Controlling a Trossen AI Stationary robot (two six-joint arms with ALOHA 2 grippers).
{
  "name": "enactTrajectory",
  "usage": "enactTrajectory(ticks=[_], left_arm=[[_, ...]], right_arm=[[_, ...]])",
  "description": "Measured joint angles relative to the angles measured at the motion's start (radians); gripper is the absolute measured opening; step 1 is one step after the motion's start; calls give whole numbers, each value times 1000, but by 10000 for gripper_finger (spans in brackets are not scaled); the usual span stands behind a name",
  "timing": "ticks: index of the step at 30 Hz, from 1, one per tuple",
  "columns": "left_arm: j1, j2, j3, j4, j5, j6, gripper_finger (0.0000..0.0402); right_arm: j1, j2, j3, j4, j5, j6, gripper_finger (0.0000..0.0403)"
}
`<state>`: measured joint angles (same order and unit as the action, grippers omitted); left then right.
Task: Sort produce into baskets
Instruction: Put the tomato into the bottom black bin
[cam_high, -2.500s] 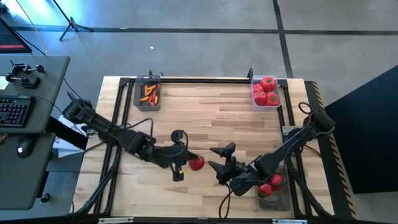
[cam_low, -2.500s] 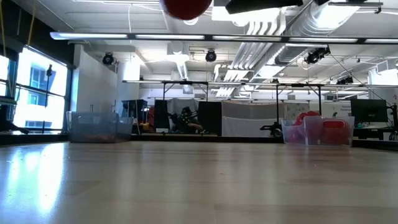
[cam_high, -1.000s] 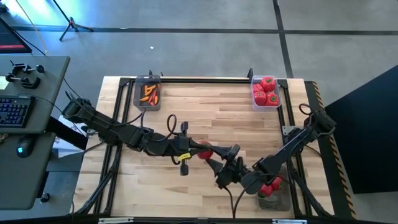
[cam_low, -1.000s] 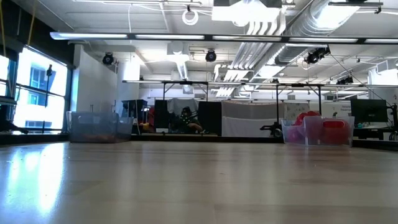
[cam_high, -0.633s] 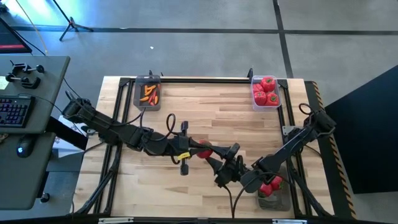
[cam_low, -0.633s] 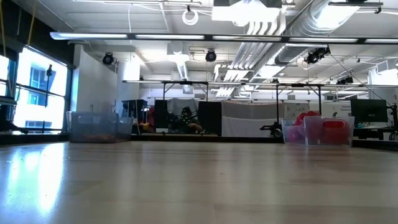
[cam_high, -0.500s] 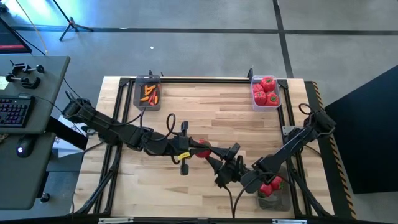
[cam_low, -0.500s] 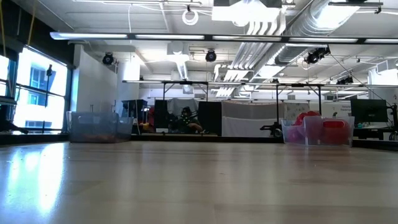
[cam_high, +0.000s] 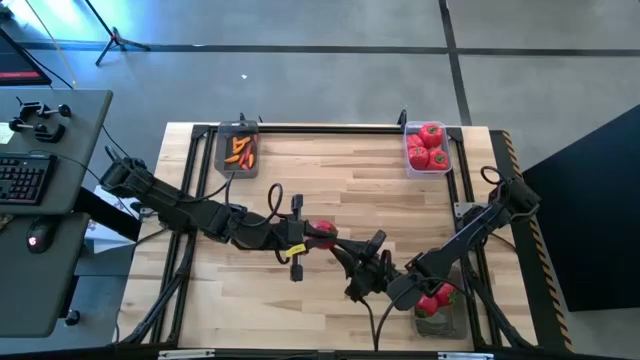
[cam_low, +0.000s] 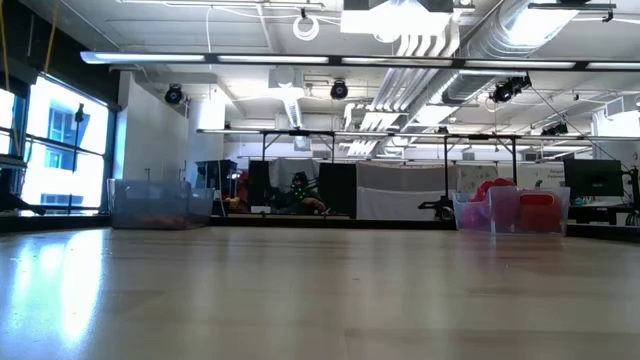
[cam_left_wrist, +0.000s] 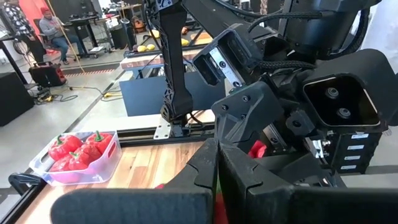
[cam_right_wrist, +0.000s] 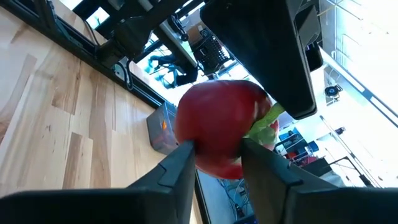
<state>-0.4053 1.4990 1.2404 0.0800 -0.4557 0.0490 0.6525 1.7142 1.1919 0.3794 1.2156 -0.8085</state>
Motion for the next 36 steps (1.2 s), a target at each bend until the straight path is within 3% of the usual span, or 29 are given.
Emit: enactTrajectory(ticks=[7, 14, 19, 23, 27, 36], left_arm=[[-2, 0, 0, -1, 0, 1, 0], [-2, 0, 0, -11, 25, 3, 0], [-22, 0, 0, -127, 20, 4, 0], [-40, -2, -45, -216, -11, -56, 0], [-58, -2, -130, -269, -18, -139, 0], [-108, -5, -215, -467, -69, -354, 0]], right_arm=[[0, 0, 0, 0, 9, 0, 83], [0, 0, 0, 0, 12, -1, 7], [15, 0, 0, -19, 16, 37, 8], [31, 0, 0, -130, 7, 190, 2], [22, 0, 0, -316, -91, 443, 1], [-110, 0, 0, -590, -462, 929, 0]])
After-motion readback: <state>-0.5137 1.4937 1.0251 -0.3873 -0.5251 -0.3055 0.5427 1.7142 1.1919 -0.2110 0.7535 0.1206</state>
